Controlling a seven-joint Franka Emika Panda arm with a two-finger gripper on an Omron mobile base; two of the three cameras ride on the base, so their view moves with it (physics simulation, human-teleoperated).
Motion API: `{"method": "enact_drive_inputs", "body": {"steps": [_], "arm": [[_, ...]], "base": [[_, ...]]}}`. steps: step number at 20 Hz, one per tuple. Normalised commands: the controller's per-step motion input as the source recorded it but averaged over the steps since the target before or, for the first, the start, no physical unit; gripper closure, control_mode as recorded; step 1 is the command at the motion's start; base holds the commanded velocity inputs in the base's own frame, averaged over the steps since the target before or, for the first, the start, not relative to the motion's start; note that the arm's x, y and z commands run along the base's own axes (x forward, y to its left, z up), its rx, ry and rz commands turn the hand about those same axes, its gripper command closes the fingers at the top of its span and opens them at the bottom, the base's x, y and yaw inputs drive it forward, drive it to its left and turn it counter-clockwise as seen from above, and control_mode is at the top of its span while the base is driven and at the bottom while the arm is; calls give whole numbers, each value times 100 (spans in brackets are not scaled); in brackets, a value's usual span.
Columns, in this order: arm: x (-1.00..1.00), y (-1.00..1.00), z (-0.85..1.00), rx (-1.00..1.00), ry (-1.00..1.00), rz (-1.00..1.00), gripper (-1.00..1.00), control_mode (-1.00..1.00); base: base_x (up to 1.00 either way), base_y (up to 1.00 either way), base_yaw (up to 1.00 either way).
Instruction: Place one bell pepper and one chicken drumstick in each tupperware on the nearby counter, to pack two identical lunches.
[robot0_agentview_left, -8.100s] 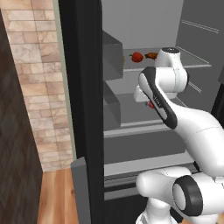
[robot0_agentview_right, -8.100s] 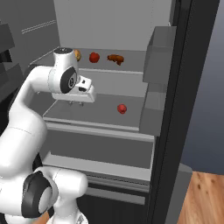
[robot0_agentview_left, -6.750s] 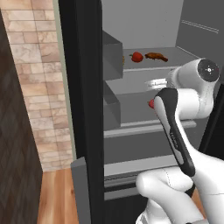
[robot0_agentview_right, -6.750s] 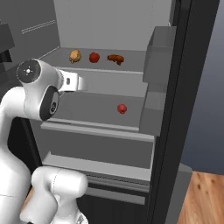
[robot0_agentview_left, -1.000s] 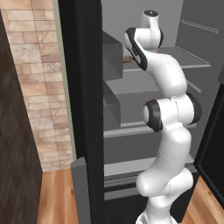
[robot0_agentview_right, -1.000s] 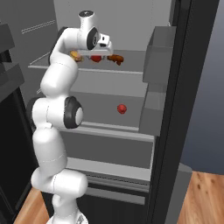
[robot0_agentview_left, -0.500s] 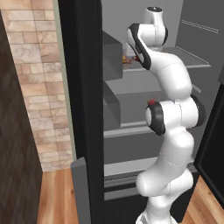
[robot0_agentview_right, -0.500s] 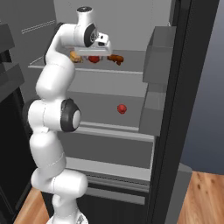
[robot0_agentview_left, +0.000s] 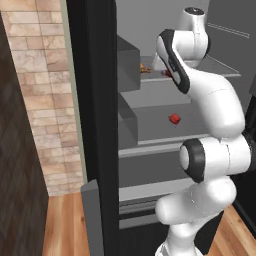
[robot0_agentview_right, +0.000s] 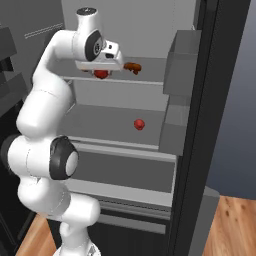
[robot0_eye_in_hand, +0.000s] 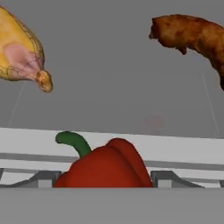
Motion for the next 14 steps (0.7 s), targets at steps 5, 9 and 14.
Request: {"method": "enact_drive_inputs", "body": {"steps": [5, 9, 14], "arm": [[-100, 0, -13, -1, -20, 5, 100, -100], [-100, 0, 0, 0, -25, 7, 100, -100], [-100, 0, -1, 0, -22, 7, 100, -100]], "base": [[0, 0, 0], [0, 0, 0], [0, 0, 0]]}}
